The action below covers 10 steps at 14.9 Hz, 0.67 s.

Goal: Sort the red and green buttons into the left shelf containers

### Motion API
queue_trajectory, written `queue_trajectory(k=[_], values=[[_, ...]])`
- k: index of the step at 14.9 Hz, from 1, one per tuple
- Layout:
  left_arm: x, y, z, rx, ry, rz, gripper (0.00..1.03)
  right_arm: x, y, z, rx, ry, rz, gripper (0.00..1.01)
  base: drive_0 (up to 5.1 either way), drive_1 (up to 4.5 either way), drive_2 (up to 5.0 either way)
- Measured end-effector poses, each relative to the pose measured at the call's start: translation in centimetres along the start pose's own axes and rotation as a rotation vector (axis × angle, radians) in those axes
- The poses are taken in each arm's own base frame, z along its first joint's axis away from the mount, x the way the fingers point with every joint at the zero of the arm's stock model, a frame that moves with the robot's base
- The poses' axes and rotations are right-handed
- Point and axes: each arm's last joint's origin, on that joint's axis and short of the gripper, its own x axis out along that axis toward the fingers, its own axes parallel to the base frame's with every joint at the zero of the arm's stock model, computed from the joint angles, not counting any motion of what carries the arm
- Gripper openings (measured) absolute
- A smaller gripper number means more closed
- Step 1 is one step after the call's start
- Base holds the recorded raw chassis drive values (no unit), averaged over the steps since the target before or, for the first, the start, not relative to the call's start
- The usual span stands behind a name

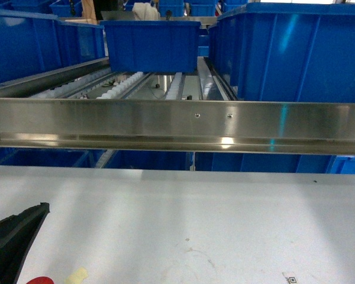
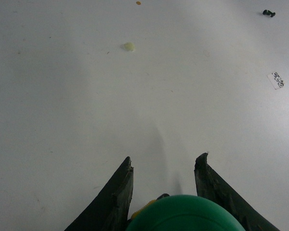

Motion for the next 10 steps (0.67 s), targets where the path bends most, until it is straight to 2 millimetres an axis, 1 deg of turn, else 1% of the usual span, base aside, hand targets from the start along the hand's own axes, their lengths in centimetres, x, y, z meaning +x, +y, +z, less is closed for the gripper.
queue_trajectory(k=[4, 5, 6, 7, 8, 10], values=[[0.0, 0.0, 0.0, 0.0, 0.0, 0.0, 0.98, 0.0, 0.0, 0.0, 0.0, -0.002, 0.002, 0.34, 0.0, 0.0, 0.0], [0.0, 0.0, 0.0, 0.0, 0.0, 0.0, 0.98, -0.4, 0.0, 0.1, 0.0, -0.003, 0.011, 0.33, 0.0, 0.0, 0.0], [0.0, 0.0, 0.0, 0.0, 0.0, 0.0, 0.98, -2.9, -0.4, 1.7, 0.025, -0.088, 0.052, 0.33, 0.0, 0.0, 0.0], [0.0, 0.0, 0.0, 0.0, 0.0, 0.0, 0.98, -4.6, -0.8, 3.4, 0.048, -0.197, 0.077, 0.33, 0.0, 0.0, 0.0], [0.0, 0.0, 0.0, 0.0, 0.0, 0.0, 0.98, -6.2, -1.0, 4.6, 0.062, -0.252, 0.119, 0.33, 0.0, 0.0, 0.0], [0.0, 0.0, 0.0, 0.0, 0.0, 0.0, 0.98, -9.3, -1.3, 5.3, 0.075, -0.27, 0.212, 0.33, 0.0, 0.0, 0.0]])
